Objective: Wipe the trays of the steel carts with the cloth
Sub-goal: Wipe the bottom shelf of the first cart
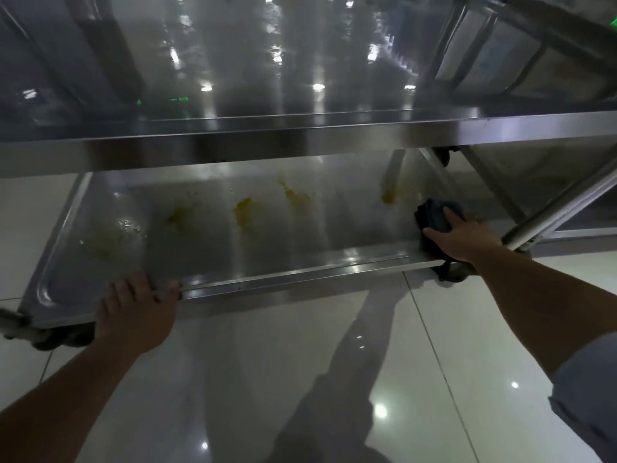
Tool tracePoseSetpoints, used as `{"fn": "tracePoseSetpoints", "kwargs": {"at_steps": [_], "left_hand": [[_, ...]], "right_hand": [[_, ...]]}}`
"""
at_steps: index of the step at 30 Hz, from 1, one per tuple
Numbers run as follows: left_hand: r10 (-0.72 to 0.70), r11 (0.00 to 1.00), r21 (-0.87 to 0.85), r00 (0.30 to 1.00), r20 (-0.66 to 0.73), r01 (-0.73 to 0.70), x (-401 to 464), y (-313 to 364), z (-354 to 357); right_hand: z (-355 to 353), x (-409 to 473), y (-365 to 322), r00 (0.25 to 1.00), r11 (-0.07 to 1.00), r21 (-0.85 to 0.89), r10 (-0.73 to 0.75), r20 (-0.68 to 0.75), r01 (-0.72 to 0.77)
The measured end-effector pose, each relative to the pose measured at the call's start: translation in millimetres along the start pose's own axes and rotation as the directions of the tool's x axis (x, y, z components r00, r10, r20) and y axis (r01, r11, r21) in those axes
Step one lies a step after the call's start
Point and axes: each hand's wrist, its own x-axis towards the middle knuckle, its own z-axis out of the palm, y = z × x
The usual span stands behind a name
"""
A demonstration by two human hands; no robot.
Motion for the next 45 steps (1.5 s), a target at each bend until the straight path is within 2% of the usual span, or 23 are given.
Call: {"fn": "tracePoseSetpoints", "kwargs": {"at_steps": [1,2,4,5,7,9,11,14,16,19,21,25,26,29,30,32,34,36,38,39,41,43,45], "left_hand": [[0.024,0.999,-0.032,0.997,0.075,-0.021,-27,24,-36],[0.02,0.998,-0.062,0.996,0.089,-0.014,-41,35,-50],[-0.007,0.999,-0.048,0.989,0.15,0.014,-38,33,-52],[-0.02,1.0,0.012,0.986,0.166,0.018,-40,35,-54],[-0.034,0.999,-0.003,0.984,0.176,0.035,-37,39,-52],[-0.036,0.999,0.024,0.982,0.186,0.032,-40,44,-56],[-0.038,0.999,0.039,0.974,0.222,0.03,-38,46,-59],[-0.044,0.998,0.052,0.969,0.244,0.032,-42,46,-61],[-0.046,0.998,0.041,0.961,0.272,0.036,-45,45,-63],[-0.051,0.997,0.075,0.941,0.334,0.027,-47,43,-68],[-0.032,0.997,0.072,0.92,0.39,0.004,-46,40,-75],[0.073,0.995,-0.092,0.896,0.437,-0.036,-55,25,-109],[0.095,0.995,-0.044,0.904,0.417,-0.084,-62,19,-116],[0.118,0.945,0.247,0.926,0.36,-0.216,-93,2,-141],[0.111,0.934,0.282,0.929,0.354,-0.22,-101,-4,-148],[0.081,0.954,0.237,0.918,0.388,-0.184,-115,-16,-167],[0.063,0.961,0.214,0.888,0.455,-0.178,-133,-25,-187],[0.082,0.942,0.227,0.824,0.561,-0.248,-141,-32,-206],[0.086,0.961,0.151,0.769,0.633,-0.232,-135,-37,-220],[0.124,0.976,0.064,0.772,0.623,-0.208,-132,-39,-222],[0.217,0.976,-0.091,0.838,0.501,-0.199,-130,-45,-216],[0.22,0.971,-0.005,0.878,0.425,-0.241,-136,-53,-202],[0.172,0.943,0.176,0.864,0.474,-0.284,-139,-64,-187]], "right_hand": [[3,-3,-7,0.999,0.999,-0.002,0.042,-0.035,-0.042],[10,-5,-16,0.993,0.995,0.024,0.099,-0.061,-0.098],[24,-8,-47,0.975,0.978,0.081,0.201,-0.093,-0.194],[30,-12,-71,0.973,0.974,0.097,0.215,-0.09,-0.206],[39,-23,-132,0.98,0.979,0.127,0.174,-0.099,-0.16],[46,-45,-201,0.994,0.993,0.116,0.038,-0.103,-0.026],[57,-77,-269,0.982,0.98,0.082,-0.178,-0.071,0.183],[78,-130,-339,0.847,0.847,0.019,-0.53,-0.052,0.531],[85,-140,-349,0.754,0.755,-0.011,-0.656,-0.04,0.656],[83,-130,-330,0.692,0.692,-0.008,-0.722,0.015,0.722],[77,-124,-308,0.698,0.7,0.001,-0.713,0.063,0.714],[60,-121,-259,0.807,0.817,0.012,-0.572,0.148,0.577],[56,-121,-247,0.828,0.84,0.009,-0.537,0.163,0.543],[51,-121,-220,0.855,0.867,0.014,-0.494,0.157,0.498],[51,-123,-216,0.854,0.864,0.016,-0.5,0.145,0.503],[51,-129,-213,0.85,0.857,0.012,-0.513,0.121,0.515],[50,-135,-211,0.854,0.861,0.003,-0.506,0.122,0.509],[49,-137,-212,0.859,0.866,0.0,-0.495,0.132,0.499],[52,-137,-218,0.867,0.872,-0.004,-0.487,0.104,0.49],[55,-138,-223,0.875,0.877,-0.02,-0.477,0.081,0.48],[60,-142,-235,0.895,0.892,-0.077,-0.443,0.045,0.445],[67,-150,-244,0.922,0.918,-0.086,-0.385,0.037,0.386],[73,-157,-252,0.946,0.945,-0.049,-0.32,0.05,0.323]]}}
